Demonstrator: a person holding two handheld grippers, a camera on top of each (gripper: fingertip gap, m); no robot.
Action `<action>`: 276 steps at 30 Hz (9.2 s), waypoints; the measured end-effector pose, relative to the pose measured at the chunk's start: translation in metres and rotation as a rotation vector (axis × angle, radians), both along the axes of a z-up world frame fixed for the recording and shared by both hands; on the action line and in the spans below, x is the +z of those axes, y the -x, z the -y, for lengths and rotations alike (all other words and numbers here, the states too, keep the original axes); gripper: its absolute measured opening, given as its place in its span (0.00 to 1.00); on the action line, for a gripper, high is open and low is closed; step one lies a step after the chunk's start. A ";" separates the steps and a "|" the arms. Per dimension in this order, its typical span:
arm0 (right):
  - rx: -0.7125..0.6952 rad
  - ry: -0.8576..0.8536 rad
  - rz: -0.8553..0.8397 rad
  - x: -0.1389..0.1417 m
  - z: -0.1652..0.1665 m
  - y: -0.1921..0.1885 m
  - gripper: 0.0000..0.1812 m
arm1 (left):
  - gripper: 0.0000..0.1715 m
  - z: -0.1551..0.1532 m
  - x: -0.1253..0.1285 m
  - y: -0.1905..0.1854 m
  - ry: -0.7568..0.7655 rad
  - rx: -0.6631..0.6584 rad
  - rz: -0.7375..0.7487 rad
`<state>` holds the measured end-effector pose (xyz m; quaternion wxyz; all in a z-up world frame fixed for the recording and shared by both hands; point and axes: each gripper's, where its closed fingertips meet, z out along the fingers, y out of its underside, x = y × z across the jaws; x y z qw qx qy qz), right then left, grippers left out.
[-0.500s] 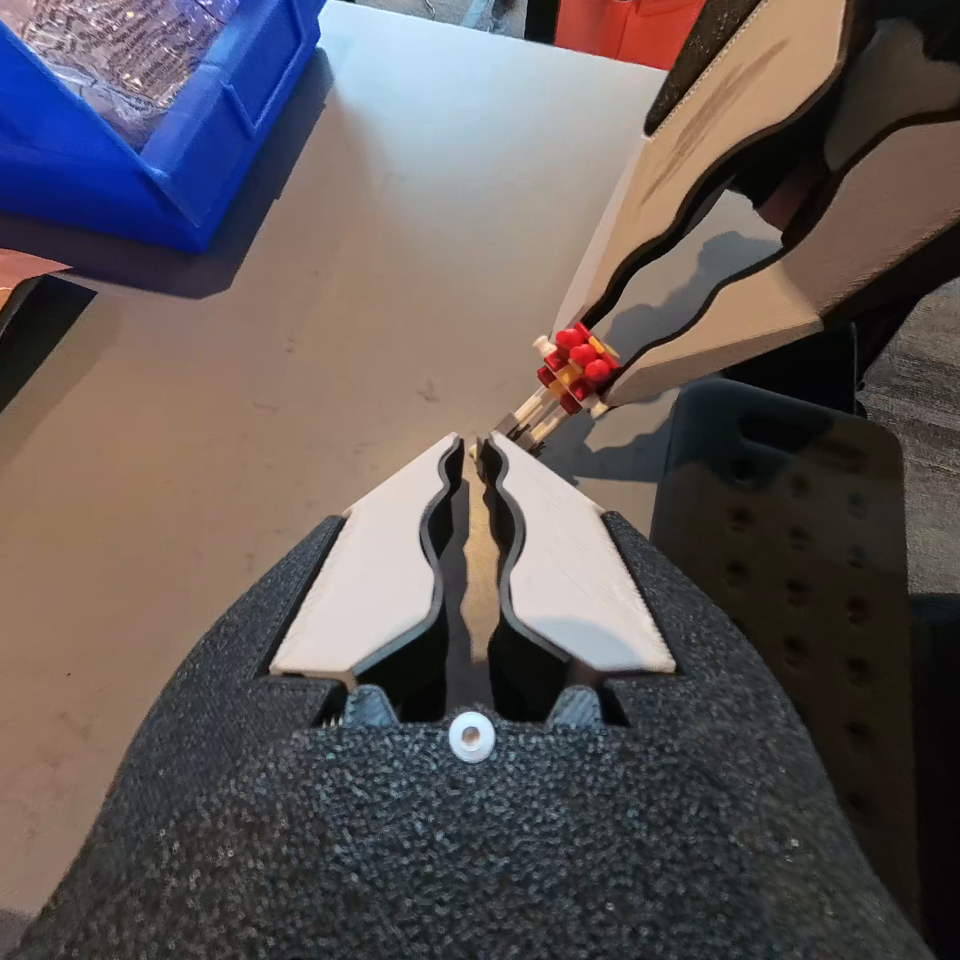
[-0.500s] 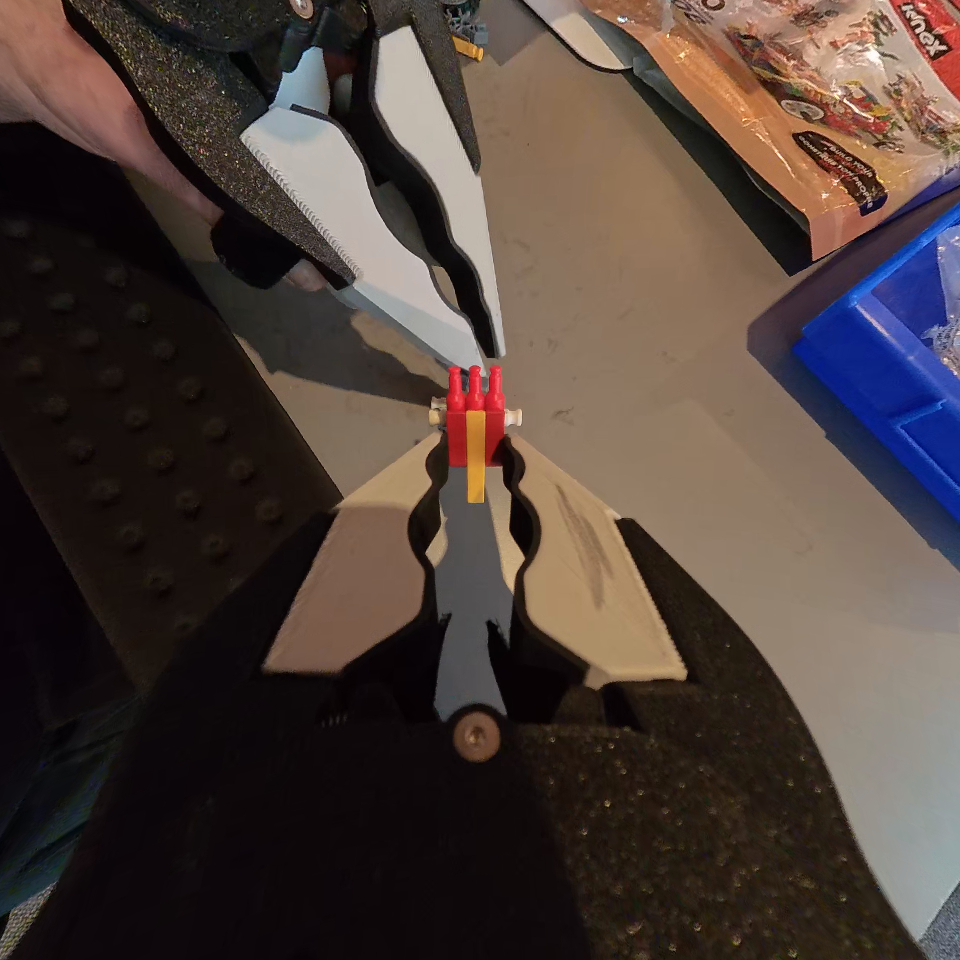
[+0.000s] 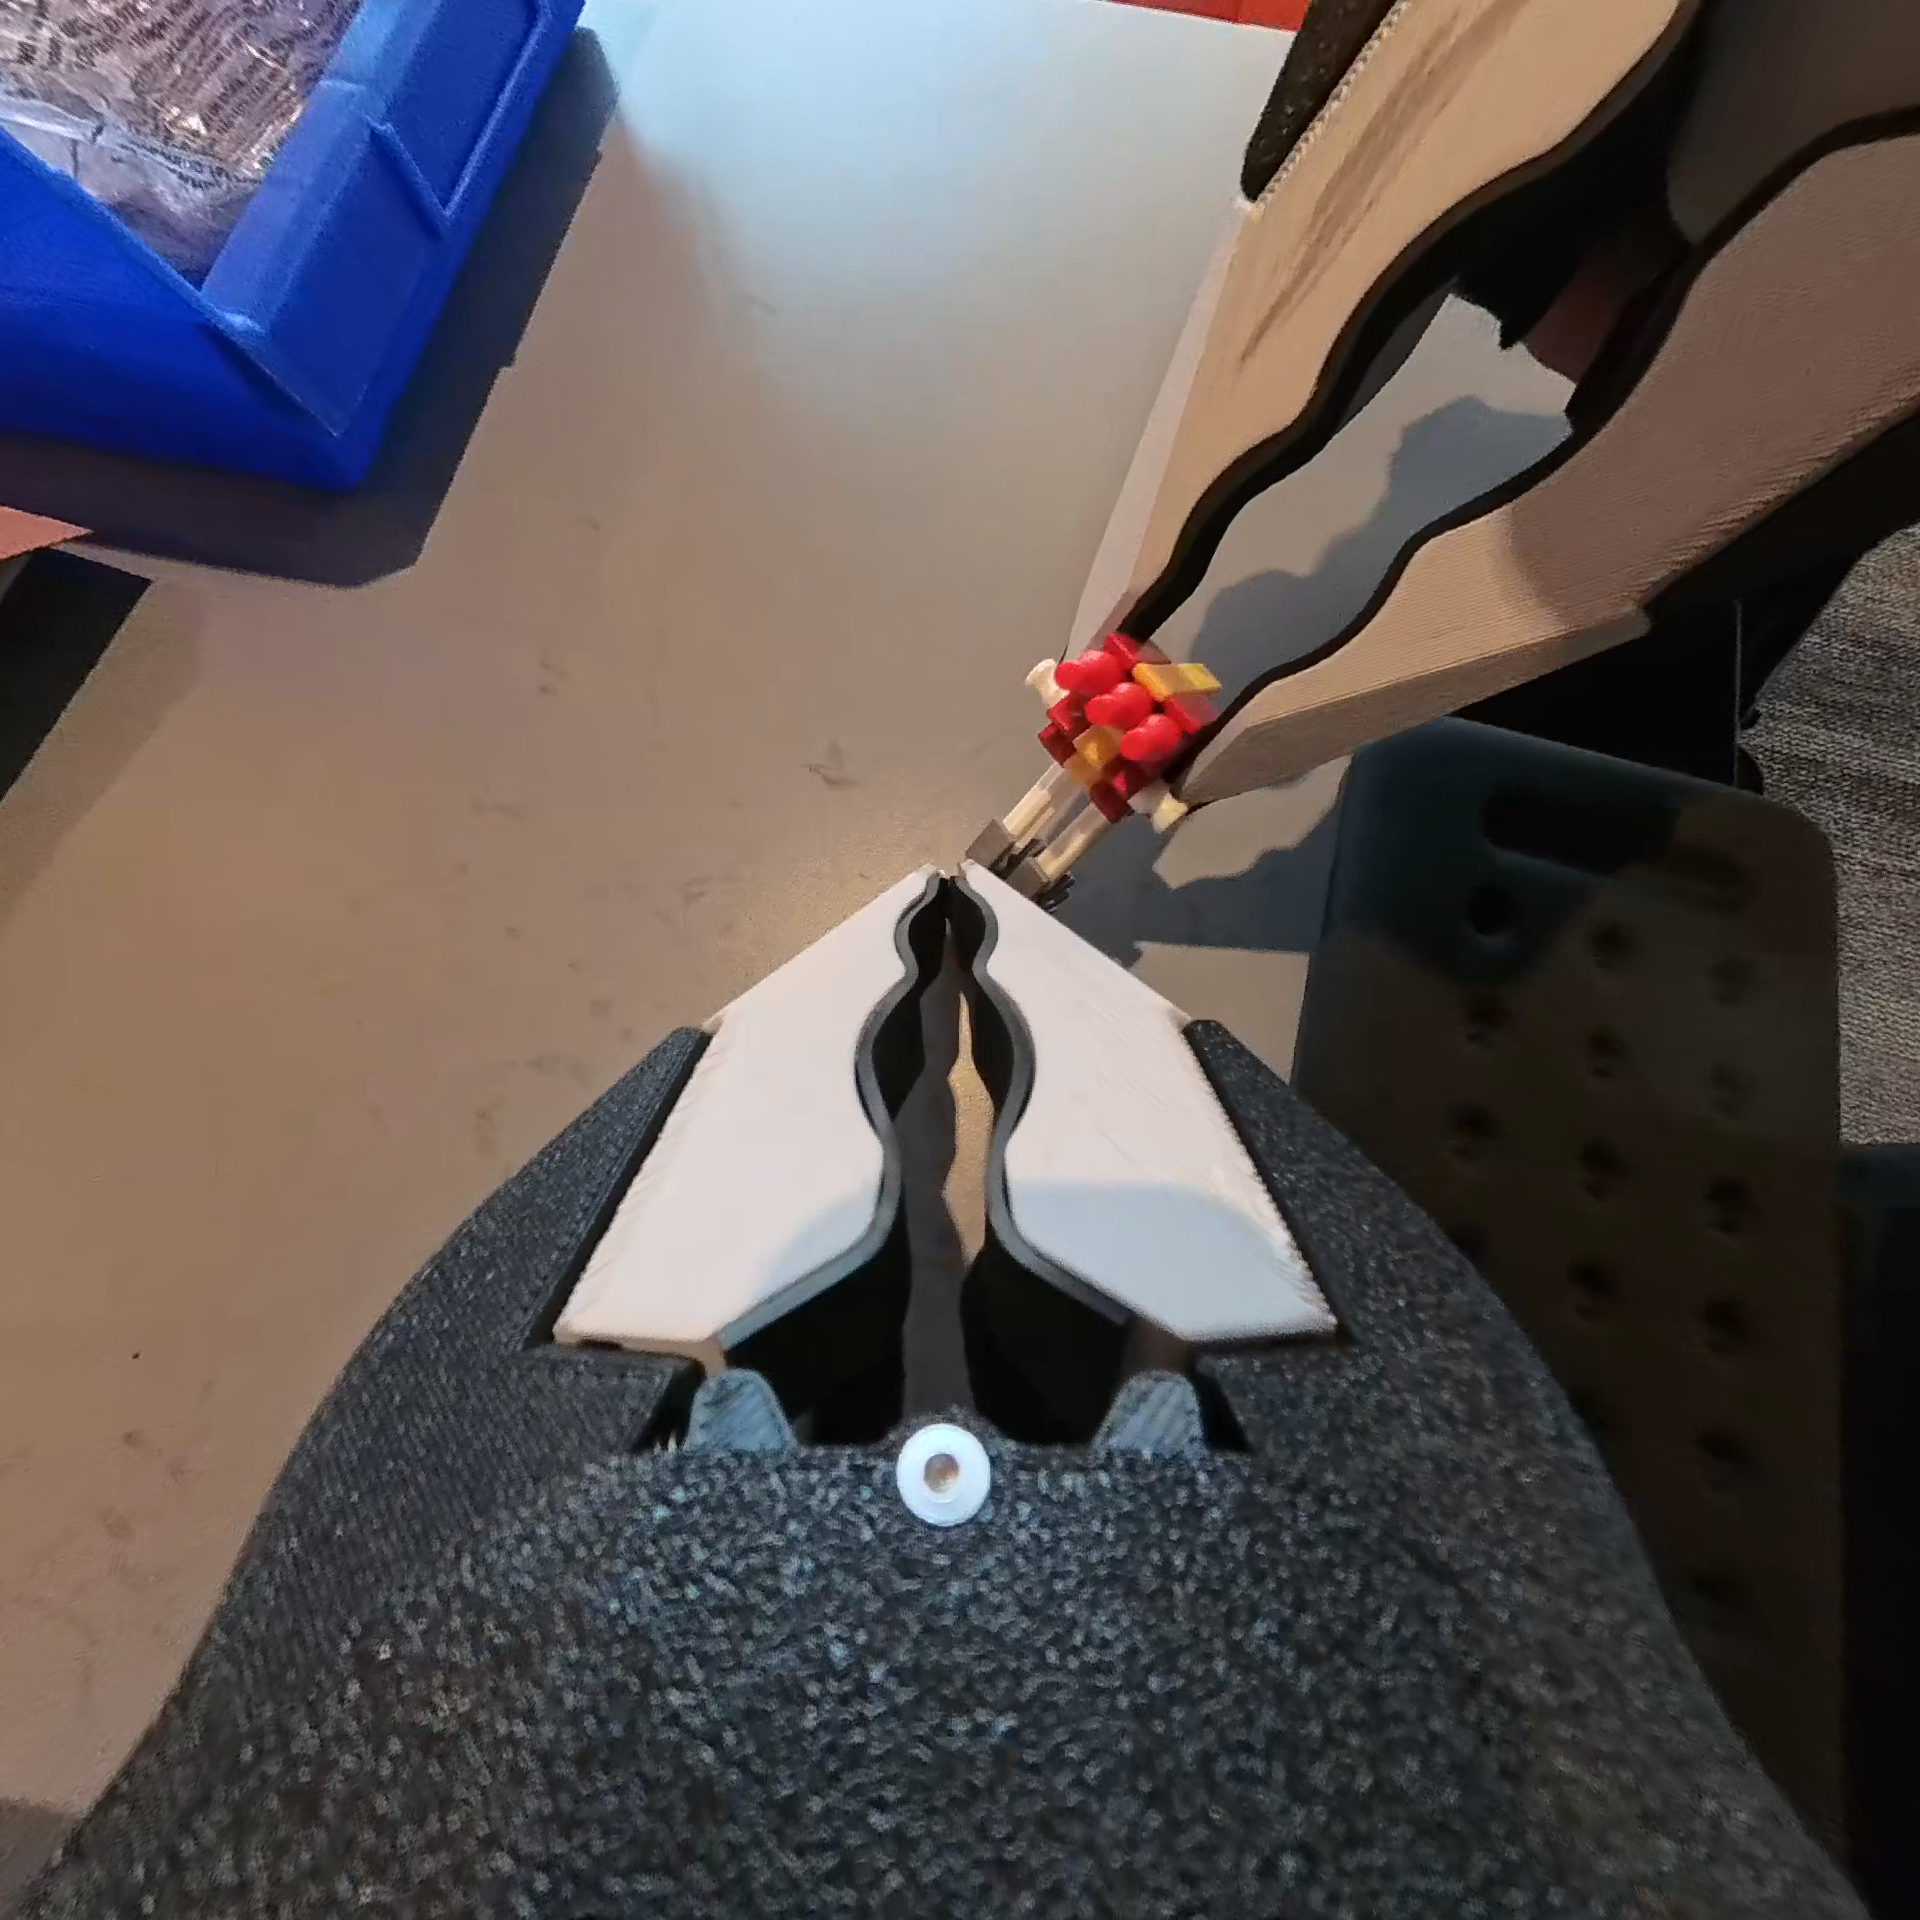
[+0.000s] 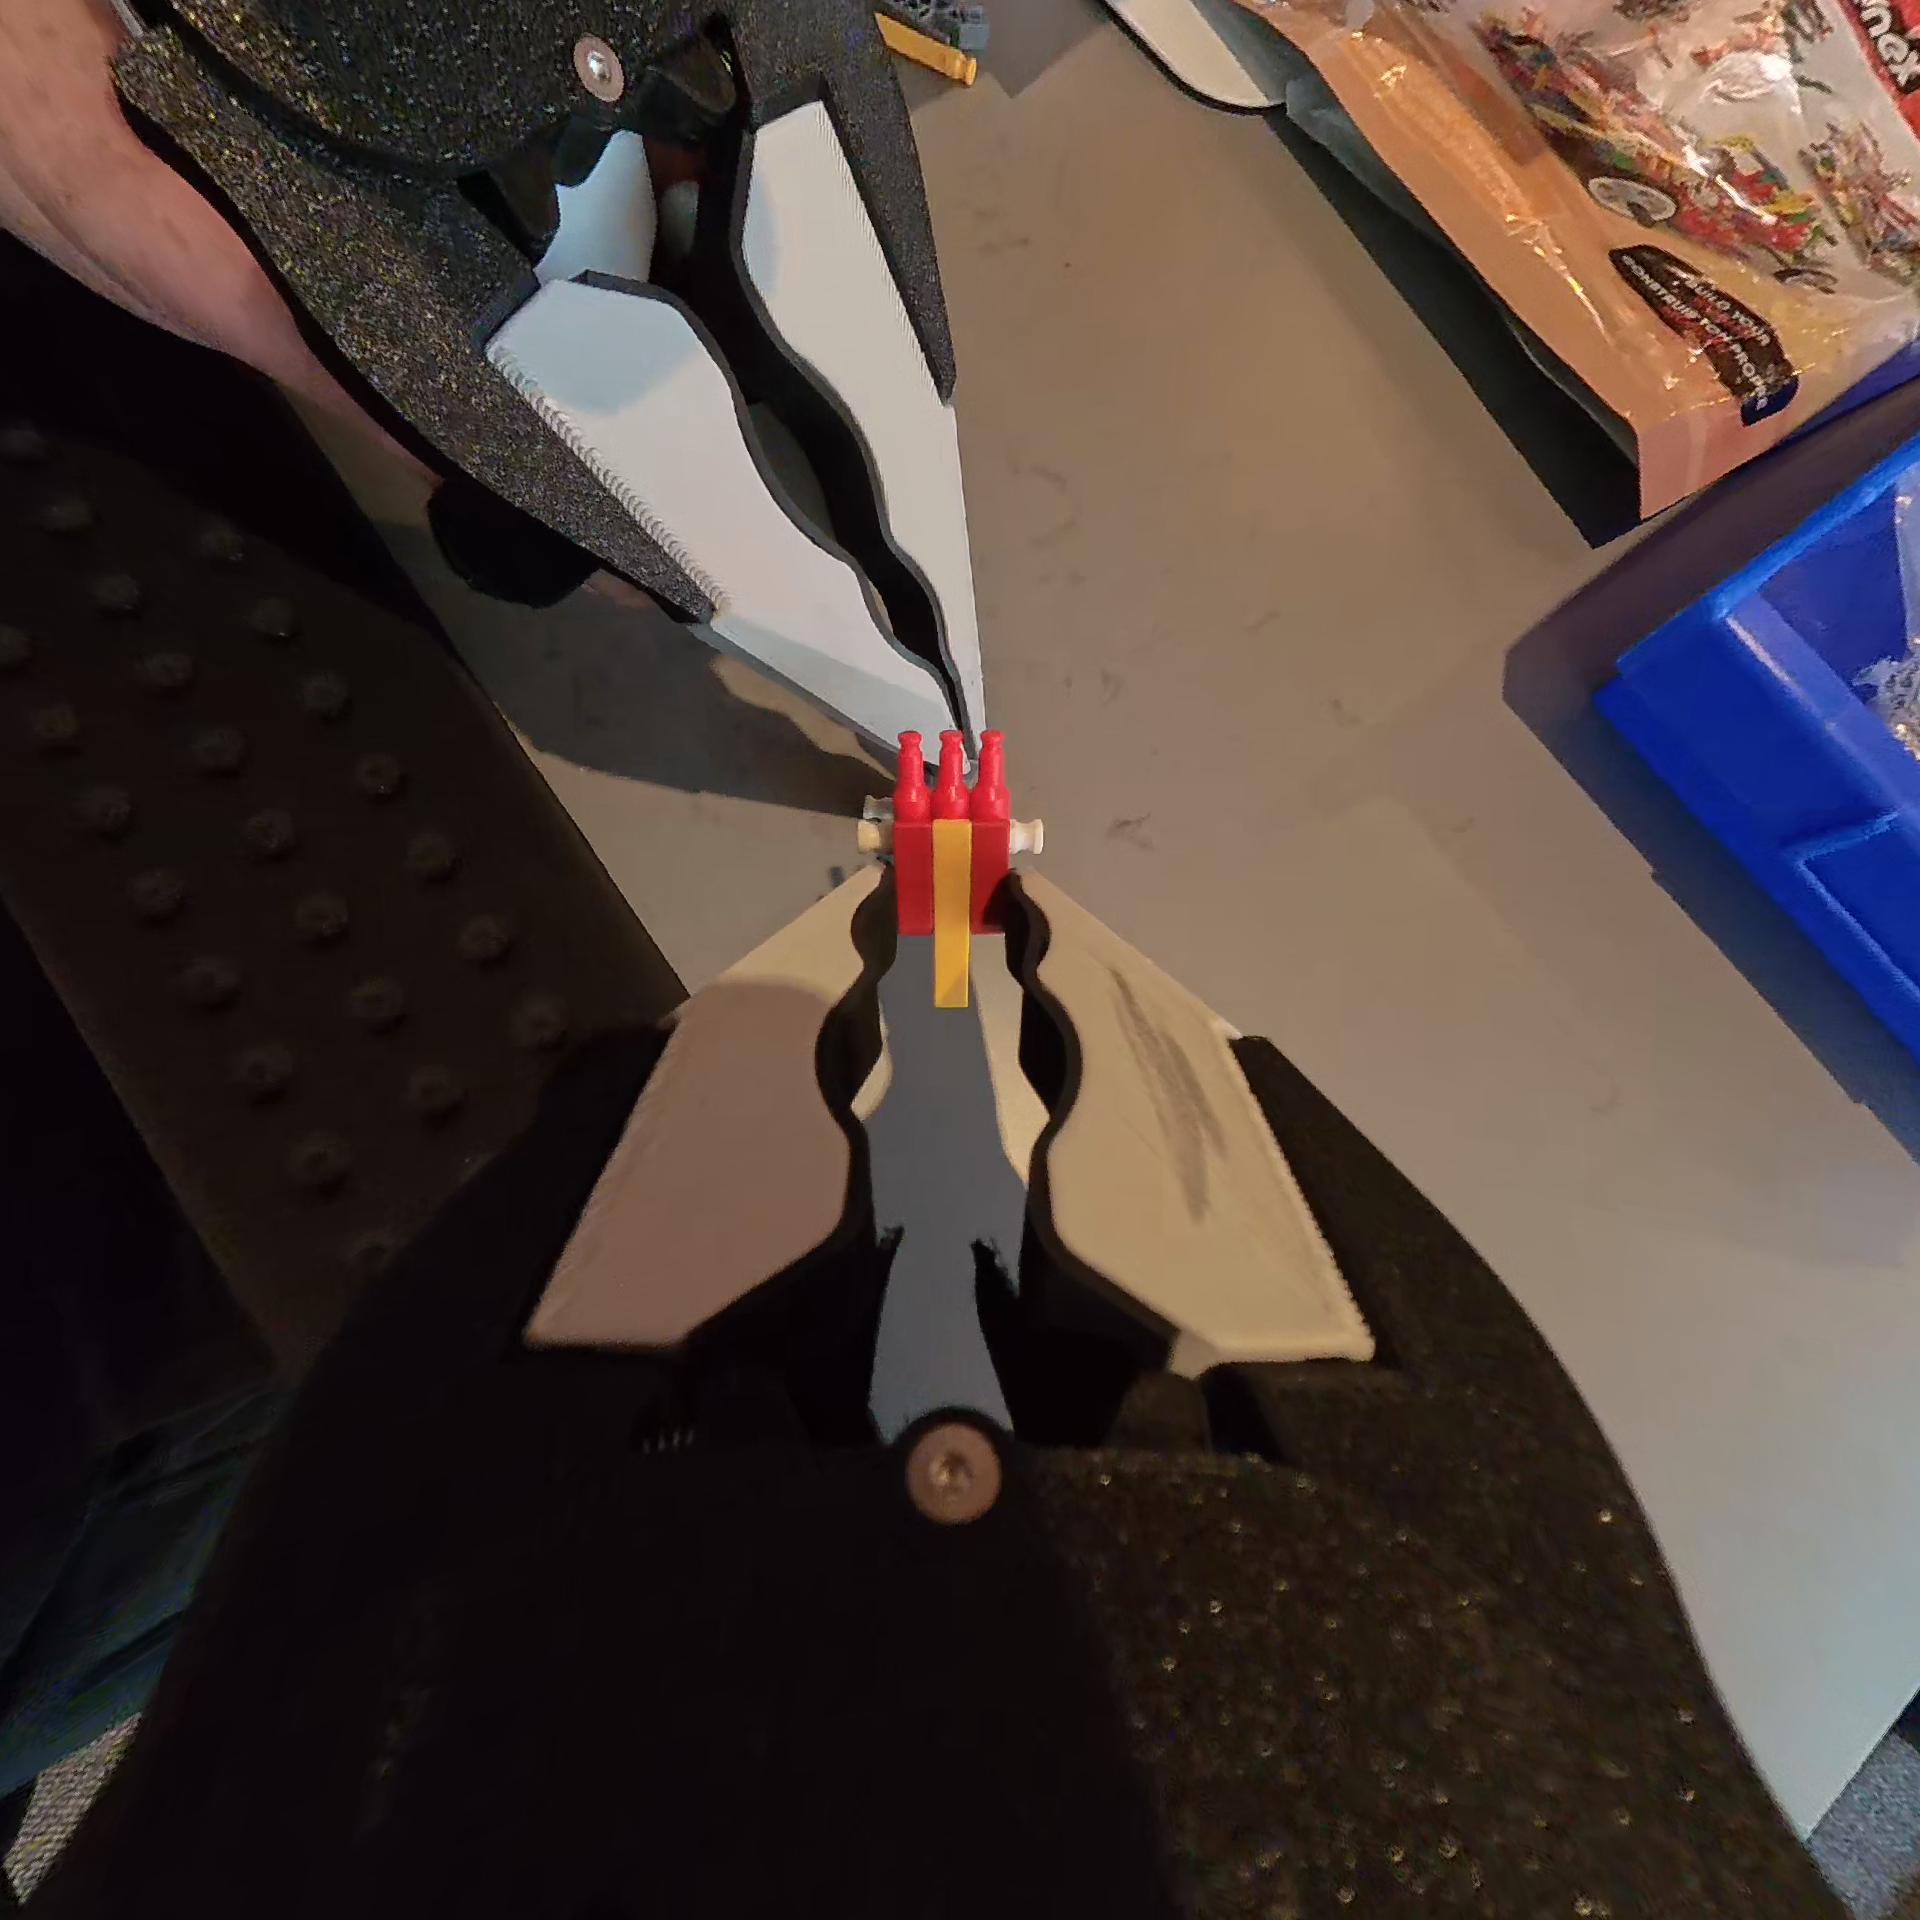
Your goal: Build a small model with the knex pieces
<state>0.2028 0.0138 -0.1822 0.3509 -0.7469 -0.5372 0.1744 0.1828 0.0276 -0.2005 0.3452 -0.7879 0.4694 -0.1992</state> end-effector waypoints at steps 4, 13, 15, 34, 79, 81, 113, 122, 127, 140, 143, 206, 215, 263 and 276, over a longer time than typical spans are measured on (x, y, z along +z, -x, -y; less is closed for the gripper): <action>0.001 0.002 0.016 0.000 0.000 0.000 0.11 | 0.00 -0.001 -0.001 0.000 -0.012 0.004 0.001; 0.022 0.005 0.095 0.001 0.000 0.003 0.10 | 0.00 -0.002 -0.002 0.001 -0.054 0.031 0.016; 0.032 0.000 0.114 0.001 0.000 0.005 0.10 | 0.00 -0.002 -0.002 0.002 -0.051 0.041 0.034; -0.005 0.015 0.090 -0.010 0.007 -0.008 0.11 | 0.00 0.000 -0.001 -0.006 -0.102 -0.005 0.010; 0.062 -0.010 -0.757 0.088 0.015 0.010 0.11 | 0.28 0.026 0.114 0.033 0.035 -0.161 0.736; 0.079 -0.005 -0.808 0.094 0.016 0.010 0.11 | 0.30 0.032 0.115 0.028 0.030 -0.192 0.738; 0.085 -0.217 -0.604 0.091 0.018 0.006 0.20 | 0.20 0.050 0.118 0.038 -0.279 -0.292 0.591; 0.276 -0.121 -0.496 0.062 0.038 0.060 0.17 | 0.20 0.059 0.098 0.036 -0.266 -0.330 0.520; 0.312 -0.101 -0.439 0.044 0.037 0.069 0.11 | 0.20 0.056 0.083 0.035 -0.266 -0.337 0.454; 0.308 -0.001 -0.329 0.023 0.031 0.062 0.12 | 0.20 0.048 0.047 0.031 -0.259 -0.335 0.297; 0.322 0.000 -0.299 0.016 0.032 0.063 0.10 | 0.20 0.049 0.040 0.031 -0.263 -0.339 0.267; 0.311 0.050 -0.277 0.001 0.030 0.059 0.07 | 0.12 0.048 0.048 0.041 -0.148 -0.494 0.207; 0.310 0.049 -0.279 0.001 0.028 0.060 0.07 | 0.10 0.047 0.047 0.041 -0.106 -0.512 0.196; 0.376 0.030 -0.259 0.002 0.043 0.079 0.06 | 0.10 0.058 -0.024 0.039 -0.110 -0.562 -0.214; 0.360 0.024 -0.288 0.001 0.038 0.072 0.07 | 0.16 0.040 0.037 0.076 -0.099 -0.356 0.002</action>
